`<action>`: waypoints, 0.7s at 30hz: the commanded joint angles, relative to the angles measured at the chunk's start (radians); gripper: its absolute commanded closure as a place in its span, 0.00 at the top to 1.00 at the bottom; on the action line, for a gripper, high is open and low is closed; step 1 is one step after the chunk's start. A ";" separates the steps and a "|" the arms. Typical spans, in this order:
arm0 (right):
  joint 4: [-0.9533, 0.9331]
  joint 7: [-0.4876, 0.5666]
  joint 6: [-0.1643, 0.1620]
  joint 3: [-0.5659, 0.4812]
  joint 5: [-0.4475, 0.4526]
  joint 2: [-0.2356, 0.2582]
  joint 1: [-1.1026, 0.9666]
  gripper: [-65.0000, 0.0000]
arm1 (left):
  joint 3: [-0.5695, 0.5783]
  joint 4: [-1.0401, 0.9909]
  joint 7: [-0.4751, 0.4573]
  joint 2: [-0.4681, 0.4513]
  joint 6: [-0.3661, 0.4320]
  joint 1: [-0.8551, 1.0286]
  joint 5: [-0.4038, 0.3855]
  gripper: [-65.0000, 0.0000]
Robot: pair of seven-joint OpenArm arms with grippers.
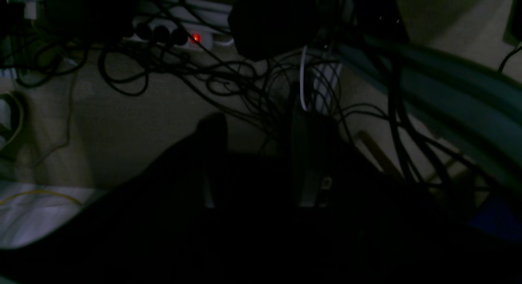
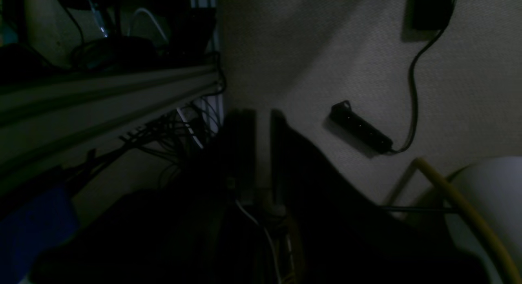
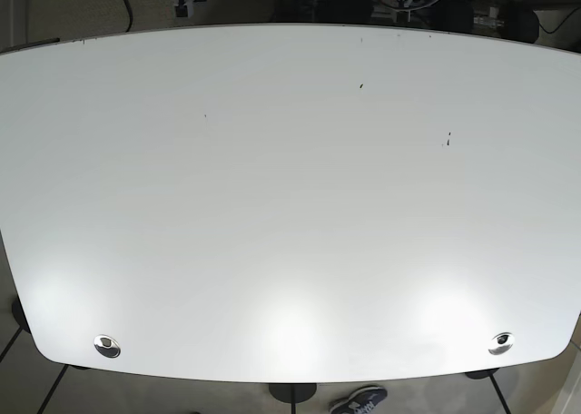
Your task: Fold the T-shirt properly
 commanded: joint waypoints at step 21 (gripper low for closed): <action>0.018 0.015 0.001 -0.008 0.006 0.011 -0.013 0.09 | 0.007 0.033 -0.017 0.001 0.001 0.020 0.007 0.37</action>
